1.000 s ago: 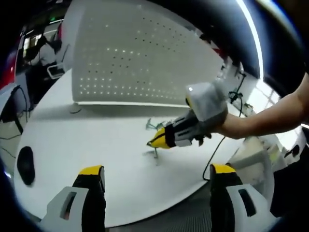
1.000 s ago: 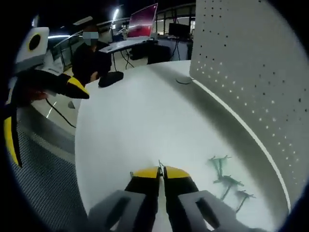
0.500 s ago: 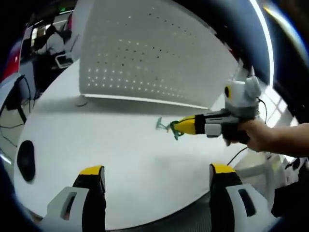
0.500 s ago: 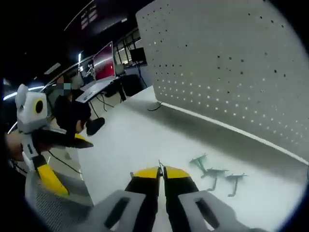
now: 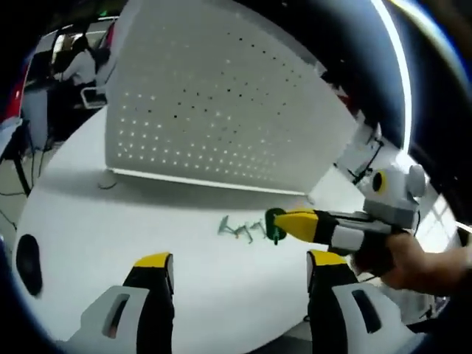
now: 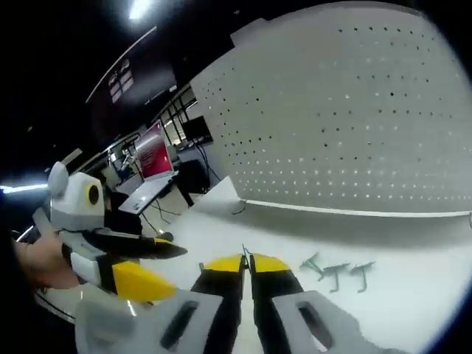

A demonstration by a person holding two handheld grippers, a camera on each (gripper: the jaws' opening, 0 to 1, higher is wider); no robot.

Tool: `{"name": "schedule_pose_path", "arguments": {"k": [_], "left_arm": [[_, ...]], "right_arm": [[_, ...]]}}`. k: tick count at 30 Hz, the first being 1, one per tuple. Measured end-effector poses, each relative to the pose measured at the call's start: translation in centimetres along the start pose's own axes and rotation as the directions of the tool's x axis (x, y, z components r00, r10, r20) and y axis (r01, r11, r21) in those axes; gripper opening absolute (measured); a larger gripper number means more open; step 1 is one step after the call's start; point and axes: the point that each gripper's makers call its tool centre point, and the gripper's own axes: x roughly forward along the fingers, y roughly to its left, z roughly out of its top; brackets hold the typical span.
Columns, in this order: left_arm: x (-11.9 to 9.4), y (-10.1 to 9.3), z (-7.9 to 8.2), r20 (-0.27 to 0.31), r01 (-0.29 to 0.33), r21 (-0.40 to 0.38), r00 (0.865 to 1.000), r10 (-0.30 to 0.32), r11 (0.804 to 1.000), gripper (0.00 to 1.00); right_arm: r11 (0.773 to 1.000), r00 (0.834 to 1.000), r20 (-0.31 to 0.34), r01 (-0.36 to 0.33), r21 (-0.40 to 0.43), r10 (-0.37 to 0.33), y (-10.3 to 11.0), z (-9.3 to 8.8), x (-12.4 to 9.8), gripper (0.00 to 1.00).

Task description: Insert the hook assembly into the mounting plate slot until the hook locks in place.

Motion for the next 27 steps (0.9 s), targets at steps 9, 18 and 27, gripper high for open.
{"name": "schedule_pose_path", "arguments": {"k": [9, 18, 27], "left_arm": [[0.1, -0.5, 0.5, 0.035, 0.045, -0.075, 0.998, -0.043, 0.996, 0.59], [-0.1, -1.2, 0.7, 0.051, 0.088, -0.108, 0.995, -0.083, 0.990, 0.38], [0.0, -1.8, 1.0, 0.060, 0.128, -0.110, 0.991, -0.122, 0.986, 0.27]], "right_arm": [[1.000, 0.999, 0.053, -0.005, 0.002, 0.004, 1.7, 0.4, -0.6, 0.00], [1.000, 0.995, 0.096, -0.007, -0.007, 0.007, 3.0, 1.0, -0.7, 0.00], [1.000, 0.993, 0.120, -0.017, -0.018, 0.019, 3.8, 1.5, -0.6, 0.00]]}}
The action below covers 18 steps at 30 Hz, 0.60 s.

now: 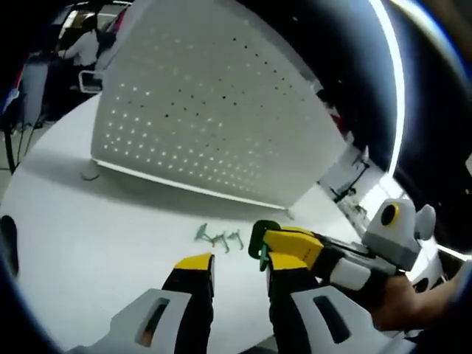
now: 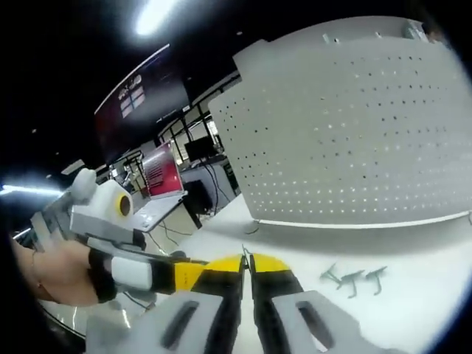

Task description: Insert the hook assembly into the mounting plate slot until the hook locks in place.

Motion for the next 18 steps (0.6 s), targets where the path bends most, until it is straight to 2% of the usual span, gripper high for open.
{"name": "schedule_pose_path", "arguments": {"k": [8, 12, 18], "left_arm": [[-0.2, -0.4, 0.6, 0.018, 0.029, 0.023, 0.999, -0.030, 0.999, 0.14], [0.0, -0.5, 0.6, 0.009, 0.041, 0.035, 0.999, -0.041, 0.999, 0.14], [-0.2, -0.7, 0.7, 0.004, 0.008, 0.115, 1.000, -0.009, 0.993, 0.14]], "right_arm": [[1.000, 1.000, 0.016, -0.026, -0.002, 0.026, 0.8, 0.1, 0.1, 0.00], [0.999, 1.000, 0.016, -0.024, -0.021, 0.024, 0.8, 0.1, 0.0, 0.00], [0.997, 1.000, 0.006, -0.021, -0.080, 0.022, 1.1, 0.2, -0.1, 0.00]]}}
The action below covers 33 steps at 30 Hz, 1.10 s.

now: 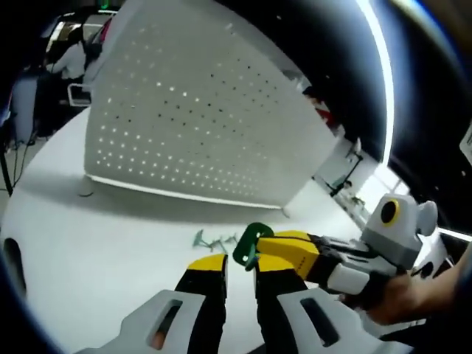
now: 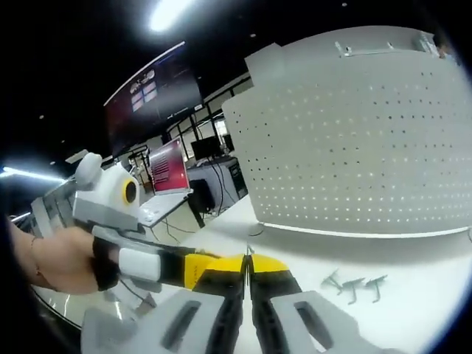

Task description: Insert the hook assembly into the mounting plate slot until the hook locks in place.

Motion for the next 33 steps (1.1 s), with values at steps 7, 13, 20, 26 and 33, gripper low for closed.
{"name": "schedule_pose_path", "arguments": {"k": [7, 13, 20, 26, 33], "left_arm": [[-0.2, 0.0, 0.0, -0.020, -0.027, 0.117, 0.999, 0.029, 0.993, 0.13], [-0.3, -0.3, -0.2, -0.044, -0.042, 0.232, 0.998, 0.053, 0.972, 0.10], [-0.3, -0.3, -0.4, -0.074, -0.057, 0.338, 0.993, 0.087, 0.939, 0.06], [-0.4, -0.3, -0.8, -0.077, -0.046, 0.361, 0.994, 0.079, 0.932, 0.04], [0.0, -0.6, -1.1, -0.096, -0.022, 0.400, 0.993, 0.065, 0.916, 0.01]], "right_arm": [[1.000, 1.000, -0.020, -0.005, -0.030, 0.004, 0.2, -0.2, -0.1, 0.00], [0.992, 0.999, -0.042, -0.019, -0.125, 0.014, 0.8, -0.3, -0.1, 0.00], [0.989, 0.998, -0.055, -0.034, -0.142, 0.026, 1.1, -0.7, -0.1, 0.00], [0.989, 0.997, -0.068, -0.035, -0.146, 0.026, 1.0, -1.0, -0.2, 0.00], [0.992, 0.996, -0.084, -0.049, -0.120, 0.039, 0.6, -1.1, -0.3, 0.00]]}}
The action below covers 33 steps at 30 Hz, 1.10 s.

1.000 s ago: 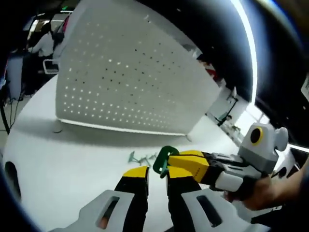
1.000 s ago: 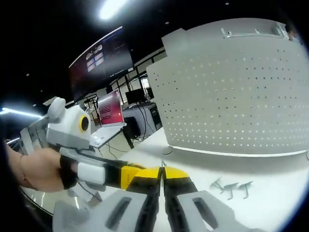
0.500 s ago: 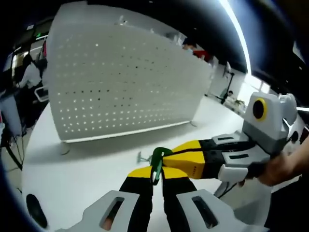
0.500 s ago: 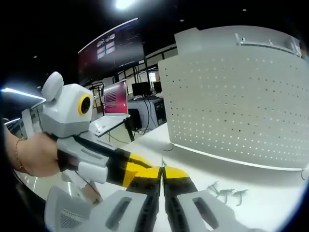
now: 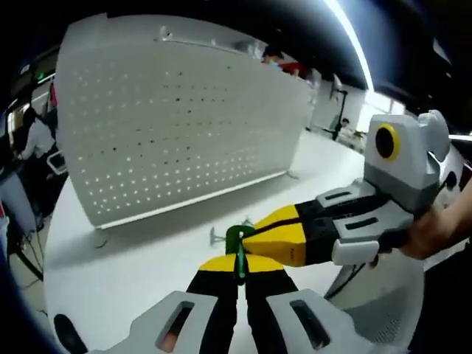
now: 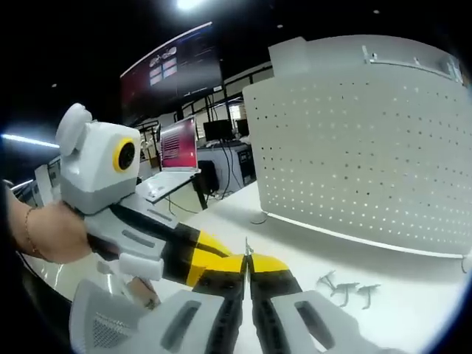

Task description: Insert the hook assembly into the mounting plate slot until the hook locks in place.

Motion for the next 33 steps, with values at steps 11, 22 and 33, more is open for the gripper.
{"name": "schedule_pose_path", "arguments": {"k": [11, 22, 33], "left_arm": [[-0.3, 0.7, 0.9, 0.044, -0.020, -0.071, 0.999, 0.023, 0.997, 0.01], [-2.1, 3.5, 3.1, 0.105, -0.125, -0.121, 0.985, 0.138, 0.985, 0.01], [-3.3, 3.6, 4.3, 0.106, -0.197, -0.093, 0.973, 0.206, 0.976, 0.01]], "right_arm": [[1.000, 0.999, 0.033, 0.014, 0.024, -0.015, -0.5, 1.2, 0.0, 0.08], [0.983, 0.982, 0.058, 0.182, -0.038, -0.179, -3.9, 0.9, -3.1, 0.30], [0.967, 0.969, -0.018, 0.246, -0.073, -0.248, -6.3, -2.9, -7.2, 0.44]]}}
